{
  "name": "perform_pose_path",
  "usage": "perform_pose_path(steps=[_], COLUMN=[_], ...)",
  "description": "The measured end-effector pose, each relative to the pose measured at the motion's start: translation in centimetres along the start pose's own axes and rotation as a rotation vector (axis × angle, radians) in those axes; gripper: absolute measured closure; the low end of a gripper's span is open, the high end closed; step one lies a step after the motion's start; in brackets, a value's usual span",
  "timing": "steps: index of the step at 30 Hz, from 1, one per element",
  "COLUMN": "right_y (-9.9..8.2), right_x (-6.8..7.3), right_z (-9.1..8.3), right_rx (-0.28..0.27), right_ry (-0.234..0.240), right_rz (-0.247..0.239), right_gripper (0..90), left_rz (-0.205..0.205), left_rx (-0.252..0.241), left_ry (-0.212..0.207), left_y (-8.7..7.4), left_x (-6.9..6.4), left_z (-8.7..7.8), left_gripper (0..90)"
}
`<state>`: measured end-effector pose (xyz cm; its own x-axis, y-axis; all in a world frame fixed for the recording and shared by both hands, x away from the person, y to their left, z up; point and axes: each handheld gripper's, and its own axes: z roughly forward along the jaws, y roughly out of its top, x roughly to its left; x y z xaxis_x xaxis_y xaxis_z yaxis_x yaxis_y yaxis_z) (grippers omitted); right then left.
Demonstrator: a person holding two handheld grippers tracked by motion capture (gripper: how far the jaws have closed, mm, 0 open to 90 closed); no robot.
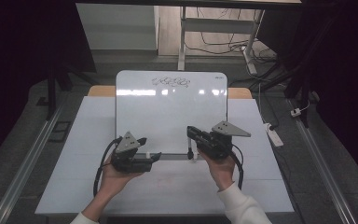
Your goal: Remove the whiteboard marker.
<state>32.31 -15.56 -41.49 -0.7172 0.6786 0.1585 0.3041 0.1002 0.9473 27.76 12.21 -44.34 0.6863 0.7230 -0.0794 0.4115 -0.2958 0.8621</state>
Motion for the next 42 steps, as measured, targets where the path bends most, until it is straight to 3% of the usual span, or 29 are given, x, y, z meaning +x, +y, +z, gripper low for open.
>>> perform_pose_path(steps=[4,10,15,22,26,31,36,40,42], right_y=[-0.1,-0.6,-0.9,-1.2,-1.3,-1.3,-1.2,-0.8,-0.2], right_x=[0.4,1.9,2.7,3.4,3.8,3.8,3.8,3.2,1.9], right_z=[0.1,0.8,1.2,1.5,1.6,1.5,1.5,0.8,0.1], right_rx=[-0.002,0.001,0.005,0.009,0.006,0.004,0.008,-0.008,0.016], right_ry=[0.014,0.044,0.063,0.086,0.099,0.107,0.127,0.159,0.195], right_rz=[-0.001,-0.02,-0.033,-0.033,-0.042,-0.052,-0.061,-0.107,-0.133], right_gripper=[80.1,80.0,80.0,80.0,80.0,79.9,79.1,70.2,62.1], left_rz=[-0.001,0.006,0.015,0.003,0.005,-0.022,-0.012,-0.012,-0.008], left_rx=[-0.006,-0.016,-0.014,-0.009,-0.003,-0.006,-0.003,0.001,0.0], left_ry=[-0.031,-0.117,-0.143,-0.181,-0.203,-0.21,-0.206,-0.211,-0.221], left_y=[0.6,1.7,1.9,1.8,1.7,1.5,1.4,1.3,1.2], left_x=[-0.4,-1.5,-1.8,-1.4,-1.2,-0.6,-0.6,-0.4,-0.3], left_z=[0.8,2.5,3.1,3.4,3.4,3.2,3.1,2.7,2.4], left_gripper=[26.7,32.1,39.7,55.8,73.5,81.1,81.4,81.5,81.5])
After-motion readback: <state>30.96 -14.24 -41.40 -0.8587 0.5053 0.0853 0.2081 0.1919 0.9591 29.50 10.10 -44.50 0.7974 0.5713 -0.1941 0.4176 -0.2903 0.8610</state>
